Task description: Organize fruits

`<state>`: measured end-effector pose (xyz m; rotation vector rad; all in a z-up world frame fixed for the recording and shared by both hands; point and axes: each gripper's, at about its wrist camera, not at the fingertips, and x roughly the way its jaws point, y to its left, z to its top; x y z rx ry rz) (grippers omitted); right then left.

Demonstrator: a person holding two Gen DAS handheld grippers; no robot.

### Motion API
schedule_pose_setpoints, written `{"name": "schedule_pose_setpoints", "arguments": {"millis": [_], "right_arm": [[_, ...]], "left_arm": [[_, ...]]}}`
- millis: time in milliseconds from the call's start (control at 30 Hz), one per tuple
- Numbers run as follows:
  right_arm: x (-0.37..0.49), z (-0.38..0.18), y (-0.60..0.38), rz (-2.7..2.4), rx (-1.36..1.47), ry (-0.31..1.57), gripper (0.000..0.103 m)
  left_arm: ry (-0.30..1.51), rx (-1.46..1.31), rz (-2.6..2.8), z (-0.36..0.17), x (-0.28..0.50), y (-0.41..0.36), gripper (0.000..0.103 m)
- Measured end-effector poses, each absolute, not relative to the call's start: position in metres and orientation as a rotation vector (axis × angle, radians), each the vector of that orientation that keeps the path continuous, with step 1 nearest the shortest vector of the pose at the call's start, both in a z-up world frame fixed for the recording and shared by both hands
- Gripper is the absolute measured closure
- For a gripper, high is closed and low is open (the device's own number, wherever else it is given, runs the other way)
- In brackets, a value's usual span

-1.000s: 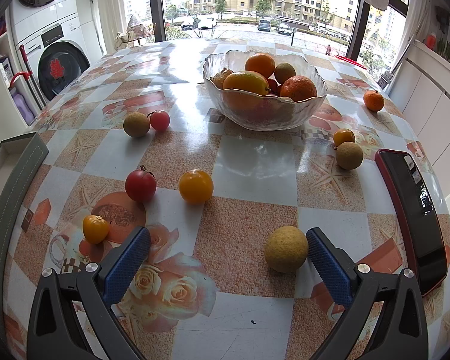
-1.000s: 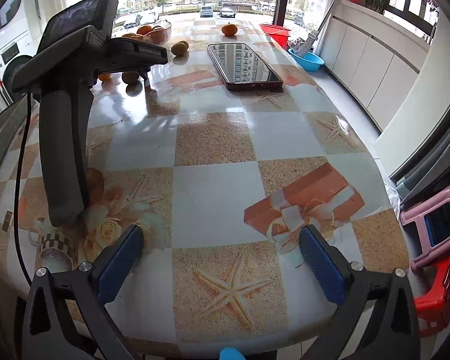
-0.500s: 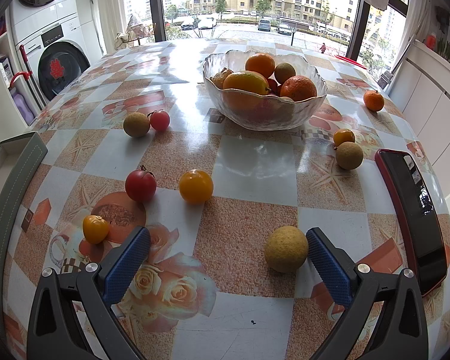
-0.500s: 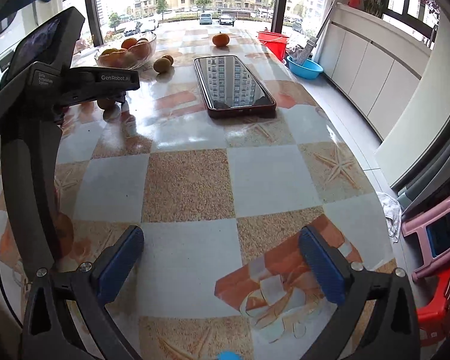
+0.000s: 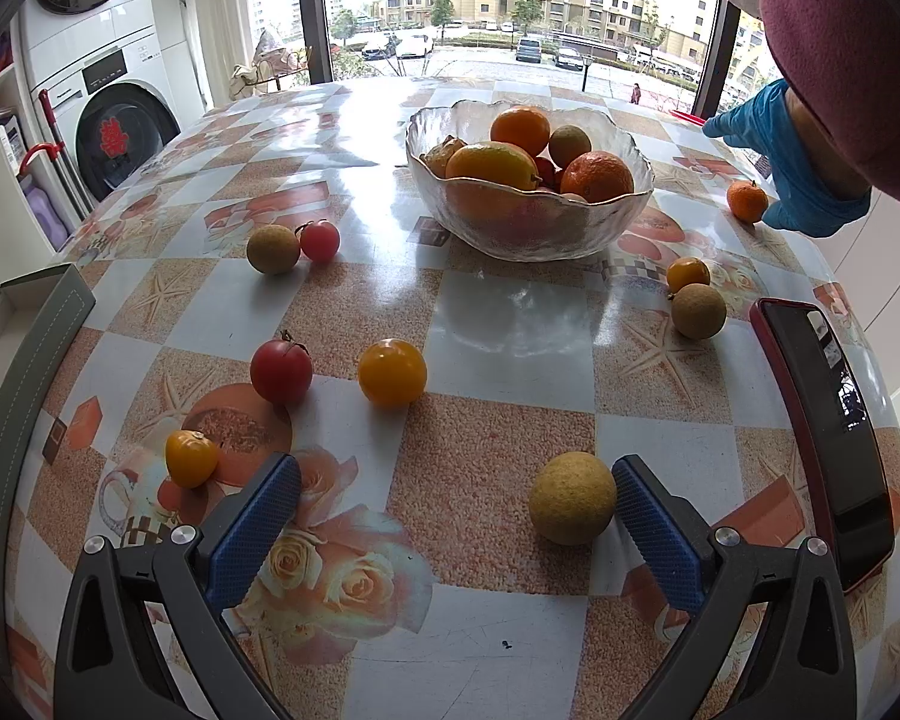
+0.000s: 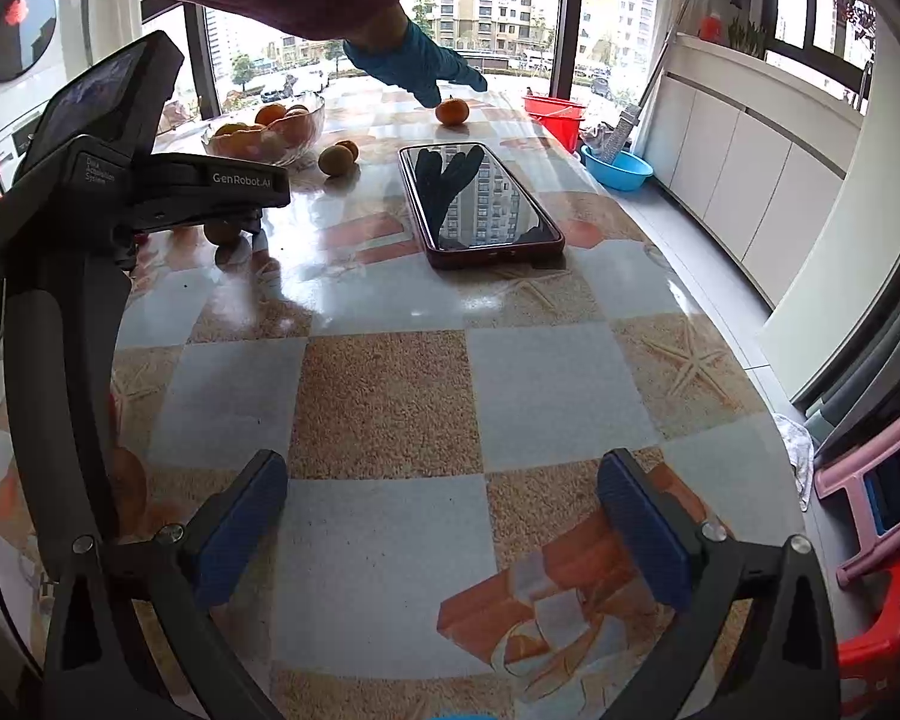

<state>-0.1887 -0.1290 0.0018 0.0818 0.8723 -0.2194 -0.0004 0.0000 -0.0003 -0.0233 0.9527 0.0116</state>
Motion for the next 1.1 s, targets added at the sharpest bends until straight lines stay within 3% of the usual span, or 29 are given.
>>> {"name": "schedule_pose_setpoints", "arguments": {"millis": [1100], "right_arm": [[-0.1894,0.0011,-0.1298,-0.207,0.077,0.865,0.000]], "left_arm": [[0.953,-0.023,0.012,-0.0004,-0.0006,-0.0001,0.000]]}}
